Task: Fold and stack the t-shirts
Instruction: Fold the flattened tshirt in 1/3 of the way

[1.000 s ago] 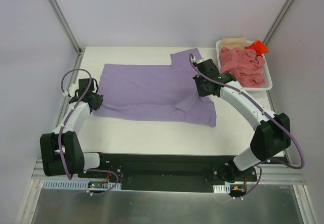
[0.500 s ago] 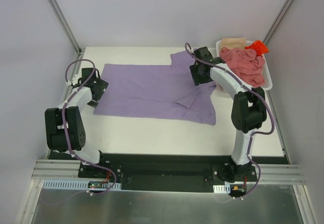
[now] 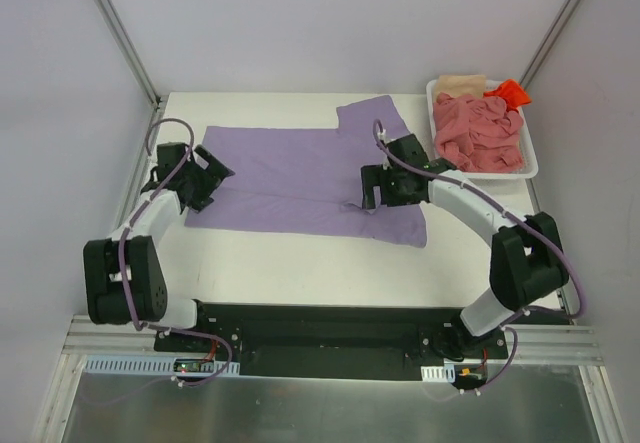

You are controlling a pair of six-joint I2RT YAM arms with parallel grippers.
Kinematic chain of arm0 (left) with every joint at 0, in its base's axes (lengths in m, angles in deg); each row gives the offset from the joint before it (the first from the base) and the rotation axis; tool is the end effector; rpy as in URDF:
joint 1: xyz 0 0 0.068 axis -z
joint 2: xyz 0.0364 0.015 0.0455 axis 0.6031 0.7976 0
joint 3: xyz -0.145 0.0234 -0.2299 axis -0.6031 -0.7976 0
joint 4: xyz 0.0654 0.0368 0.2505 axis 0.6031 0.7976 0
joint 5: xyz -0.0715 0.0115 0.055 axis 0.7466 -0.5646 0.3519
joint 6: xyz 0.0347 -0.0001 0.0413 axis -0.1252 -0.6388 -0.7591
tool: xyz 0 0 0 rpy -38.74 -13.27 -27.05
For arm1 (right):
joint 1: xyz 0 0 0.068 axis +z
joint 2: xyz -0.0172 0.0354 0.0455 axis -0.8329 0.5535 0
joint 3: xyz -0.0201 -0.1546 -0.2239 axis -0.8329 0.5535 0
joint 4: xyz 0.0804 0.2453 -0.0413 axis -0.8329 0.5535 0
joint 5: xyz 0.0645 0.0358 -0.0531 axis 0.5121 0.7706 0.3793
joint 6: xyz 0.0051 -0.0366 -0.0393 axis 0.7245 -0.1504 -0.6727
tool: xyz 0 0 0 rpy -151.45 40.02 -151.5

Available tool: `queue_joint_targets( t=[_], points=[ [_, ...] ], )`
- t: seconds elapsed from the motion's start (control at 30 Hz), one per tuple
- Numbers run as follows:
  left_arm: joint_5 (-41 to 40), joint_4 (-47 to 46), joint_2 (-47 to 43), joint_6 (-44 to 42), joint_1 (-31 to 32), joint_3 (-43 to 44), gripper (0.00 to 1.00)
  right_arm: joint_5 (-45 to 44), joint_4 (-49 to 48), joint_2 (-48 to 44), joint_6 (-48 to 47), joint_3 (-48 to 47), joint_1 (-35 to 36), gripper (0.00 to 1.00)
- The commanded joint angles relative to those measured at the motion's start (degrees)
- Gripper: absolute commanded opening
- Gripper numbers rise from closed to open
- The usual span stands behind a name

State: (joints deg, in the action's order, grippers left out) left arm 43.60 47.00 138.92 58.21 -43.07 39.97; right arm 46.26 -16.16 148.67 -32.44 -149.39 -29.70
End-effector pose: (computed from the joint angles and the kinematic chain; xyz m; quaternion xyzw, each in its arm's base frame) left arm 0.2976 0.0263 0.2403 -0.3612 0.8100 -0.2140 0.4095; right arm 0.3043 0.1550 0.2544 -0.2489 0.9084 0.0923 0.3230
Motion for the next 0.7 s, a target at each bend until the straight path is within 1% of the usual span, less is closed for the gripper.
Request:
queue_joint_targets(
  t=[0.0,0.07,0.17,0.4,0.53,0.67],
  points=[
    [12.1,-2.7,6.7,-5.3,0.4,-2.6,0.99,7.5,-10.2,2.0,10.8,5.2,1.5,0.96],
    [12.3,-2.7,8.8,-6.1,0.4,-3.0,0.99,7.3,-11.7,3.6,11.7,5.4,2.1,0.96],
    [10.4,-2.8,10.4,-6.8,0.4,-4.0,0.99,6.8,-13.5,5.9,12.5,5.0,2.5,0.96],
    [6.6,-2.6,10.6,-7.4,0.3,-4.9,0.99,4.4,-13.4,10.2,12.4,1.4,2.7,0.96],
    [6.4,-2.6,10.7,-7.5,0.3,-4.5,0.99,4.8,-15.0,11.7,12.8,1.3,2.9,0.96],
    [5.7,-2.4,10.8,-7.5,0.3,-4.6,0.99,4.0,-15.4,14.3,12.8,-1.3,2.9,0.96]
  ],
)
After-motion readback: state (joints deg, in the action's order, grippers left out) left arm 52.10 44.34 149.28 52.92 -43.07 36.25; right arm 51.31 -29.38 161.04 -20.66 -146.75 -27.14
